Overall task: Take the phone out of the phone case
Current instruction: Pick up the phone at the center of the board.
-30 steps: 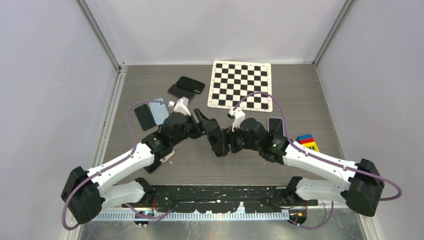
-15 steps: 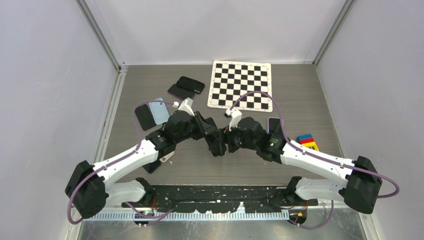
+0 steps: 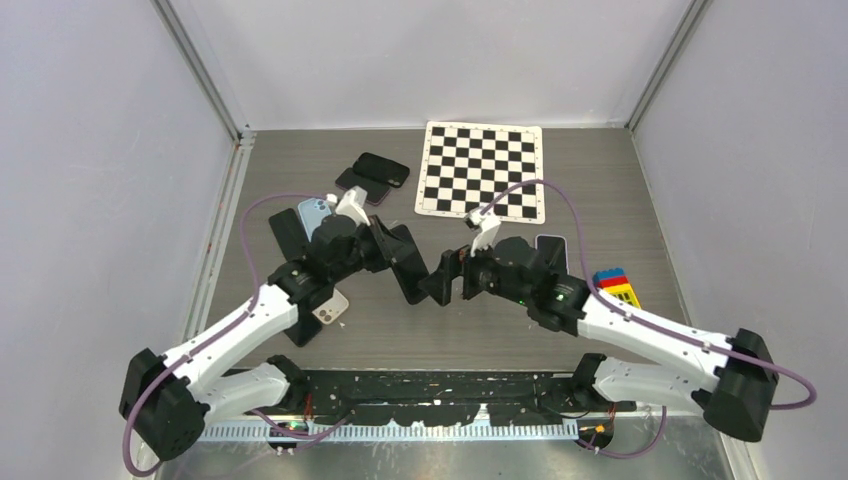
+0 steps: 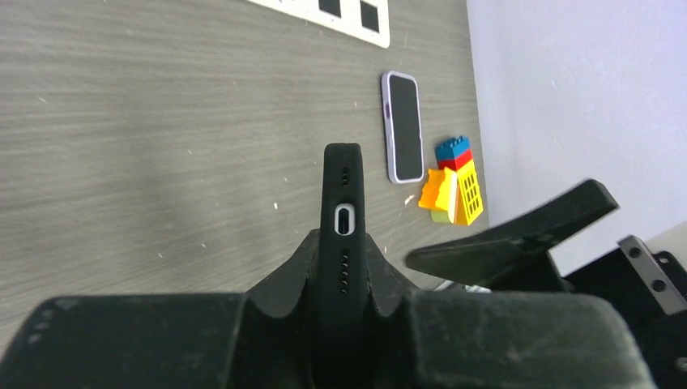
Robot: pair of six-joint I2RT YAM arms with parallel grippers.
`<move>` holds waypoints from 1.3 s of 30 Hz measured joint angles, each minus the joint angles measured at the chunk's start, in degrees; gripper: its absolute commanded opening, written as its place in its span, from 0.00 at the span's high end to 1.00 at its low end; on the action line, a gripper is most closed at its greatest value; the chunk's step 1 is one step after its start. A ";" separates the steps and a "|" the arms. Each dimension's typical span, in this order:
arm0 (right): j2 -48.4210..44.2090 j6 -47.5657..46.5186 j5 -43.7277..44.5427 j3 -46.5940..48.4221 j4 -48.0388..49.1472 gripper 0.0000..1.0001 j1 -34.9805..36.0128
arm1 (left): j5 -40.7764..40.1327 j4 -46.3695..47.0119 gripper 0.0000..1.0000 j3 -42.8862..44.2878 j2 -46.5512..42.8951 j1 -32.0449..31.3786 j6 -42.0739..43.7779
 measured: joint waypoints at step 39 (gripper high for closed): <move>-1.33 22.84 -11.28 -4.00 36.81 0.57 -0.11 | 3.48 16.79 1.00 4.90 -13.18 7.93 -13.31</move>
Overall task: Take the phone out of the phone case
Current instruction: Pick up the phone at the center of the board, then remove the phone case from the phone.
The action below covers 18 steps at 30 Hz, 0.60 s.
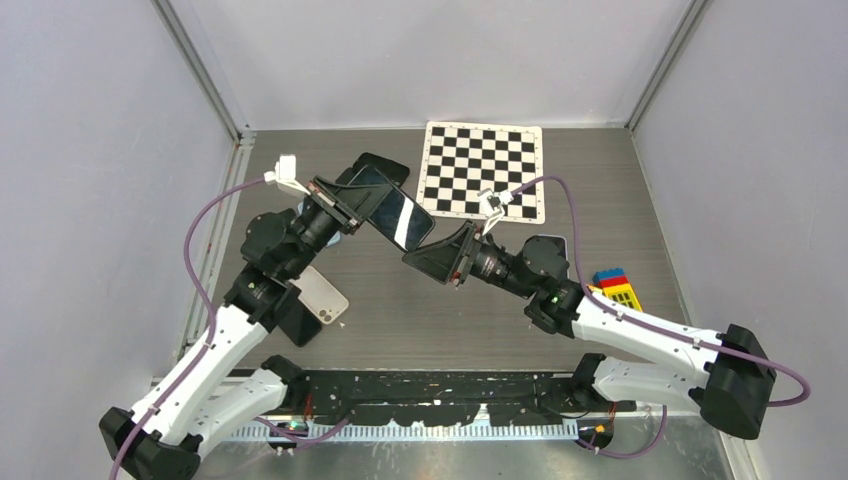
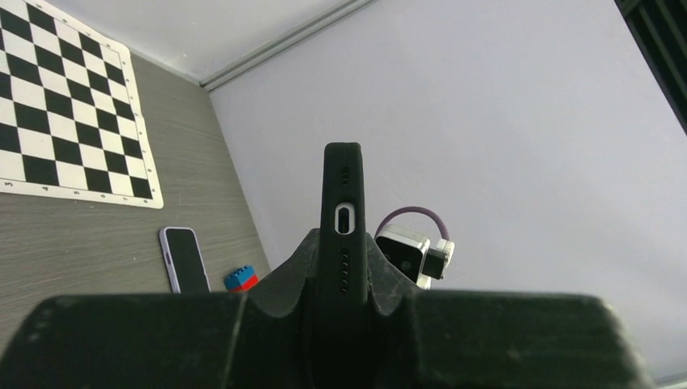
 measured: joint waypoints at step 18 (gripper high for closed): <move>1.22 2.01 0.33 0.00 4.76 0.56 -0.11 | 5.33 4.63 1.00 -2.58 3.96 4.87 -9.49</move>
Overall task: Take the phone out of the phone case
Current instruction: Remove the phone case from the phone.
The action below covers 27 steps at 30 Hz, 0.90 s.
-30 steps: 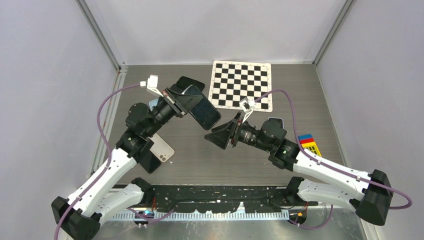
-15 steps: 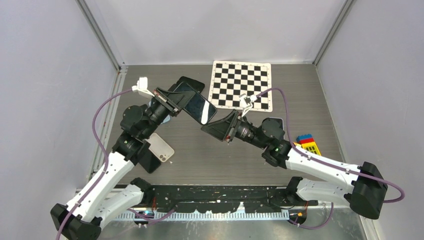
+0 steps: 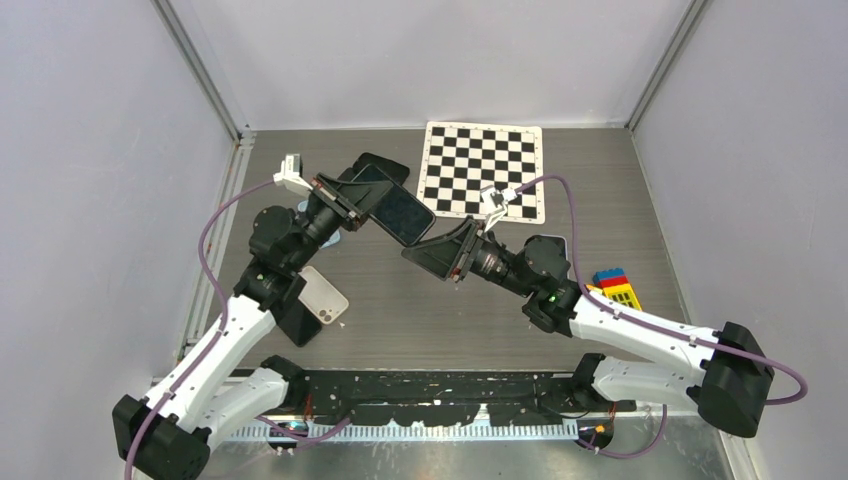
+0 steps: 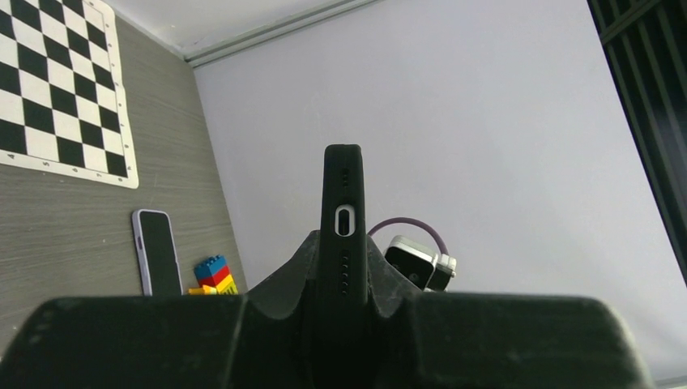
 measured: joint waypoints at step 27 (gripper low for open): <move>2.75 1.86 2.14 2.97 -1.57 0.95 -0.28 | 1.49 3.48 1.00 -0.96 -1.33 0.59 -1.73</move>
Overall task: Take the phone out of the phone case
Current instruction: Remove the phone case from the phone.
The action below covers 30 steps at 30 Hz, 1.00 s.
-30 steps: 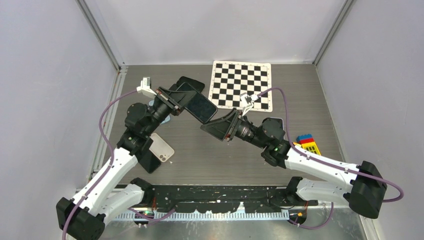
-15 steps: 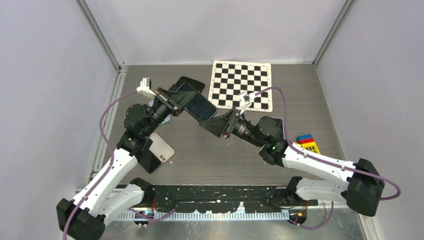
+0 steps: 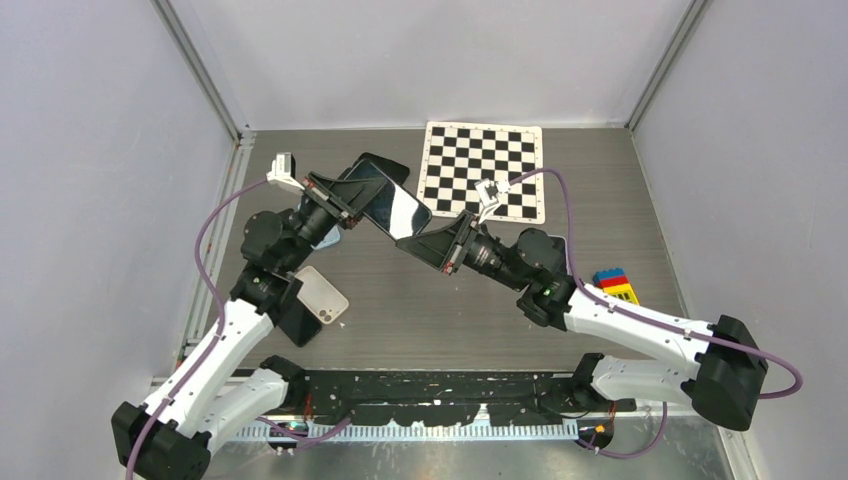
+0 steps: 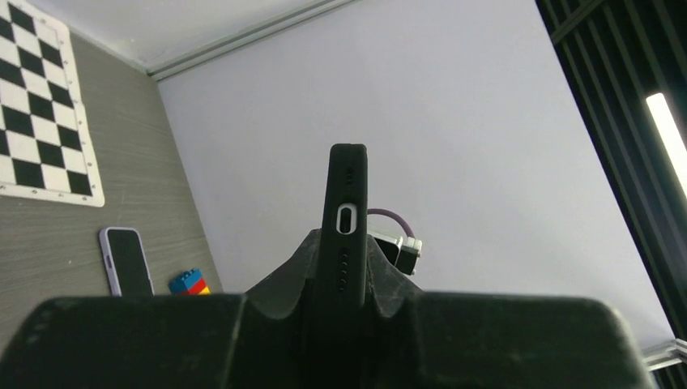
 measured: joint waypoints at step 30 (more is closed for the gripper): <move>-2.49 -36.70 2.58 3.96 -17.59 0.99 0.35 | 3.39 -2.64 1.00 0.24 6.01 1.68 -9.53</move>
